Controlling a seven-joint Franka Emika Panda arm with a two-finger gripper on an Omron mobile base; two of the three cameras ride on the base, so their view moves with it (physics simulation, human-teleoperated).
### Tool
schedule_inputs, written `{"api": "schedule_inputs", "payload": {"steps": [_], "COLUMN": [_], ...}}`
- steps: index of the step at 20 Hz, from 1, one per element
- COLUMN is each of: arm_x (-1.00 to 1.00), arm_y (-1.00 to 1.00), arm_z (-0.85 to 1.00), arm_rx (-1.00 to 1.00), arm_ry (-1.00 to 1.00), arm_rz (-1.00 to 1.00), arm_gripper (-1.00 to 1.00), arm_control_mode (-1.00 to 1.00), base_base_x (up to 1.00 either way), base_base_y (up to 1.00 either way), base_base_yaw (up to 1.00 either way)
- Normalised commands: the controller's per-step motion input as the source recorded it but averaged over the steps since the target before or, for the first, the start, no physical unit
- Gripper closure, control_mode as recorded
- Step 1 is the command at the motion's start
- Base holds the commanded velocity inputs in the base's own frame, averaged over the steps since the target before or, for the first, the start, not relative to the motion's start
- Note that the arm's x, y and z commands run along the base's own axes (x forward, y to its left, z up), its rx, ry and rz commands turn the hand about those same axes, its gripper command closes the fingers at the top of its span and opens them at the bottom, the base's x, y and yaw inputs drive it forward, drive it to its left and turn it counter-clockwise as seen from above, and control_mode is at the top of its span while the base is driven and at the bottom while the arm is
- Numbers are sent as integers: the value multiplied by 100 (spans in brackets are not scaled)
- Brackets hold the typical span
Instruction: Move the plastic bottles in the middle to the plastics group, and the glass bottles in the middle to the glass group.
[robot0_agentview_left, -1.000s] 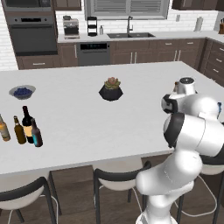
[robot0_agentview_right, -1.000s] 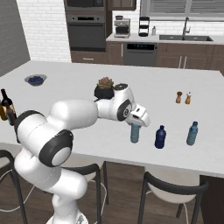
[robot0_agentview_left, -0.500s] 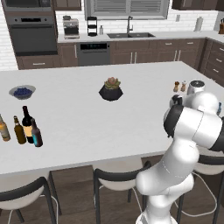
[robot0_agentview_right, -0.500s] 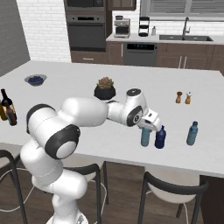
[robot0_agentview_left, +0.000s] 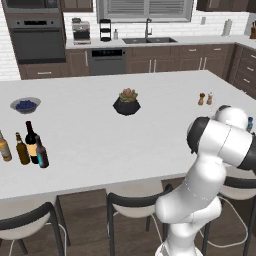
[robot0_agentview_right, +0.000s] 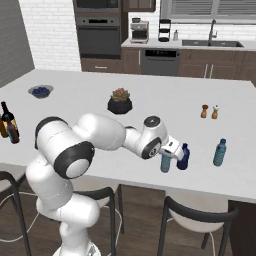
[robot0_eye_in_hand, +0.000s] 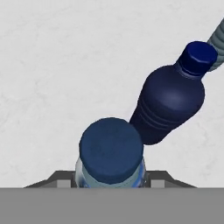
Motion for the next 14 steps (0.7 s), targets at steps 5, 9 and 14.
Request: {"api": "schedule_inputs", "payload": {"steps": [5, 9, 14], "arm_x": [0, 22, 28], "arm_y": [2, 0, 0], "arm_z": [-17, -2, -2], "arm_rx": [0, 0, 0], "arm_ry": [-6, -7, -1], "arm_rz": [0, 0, 0], "arm_gripper": [100, 100, 100], "arm_control_mode": [-100, -100, -100], "base_base_x": [0, 0, 0], "base_base_y": [0, 0, 0], "base_base_yaw": [0, 0, 0]}}
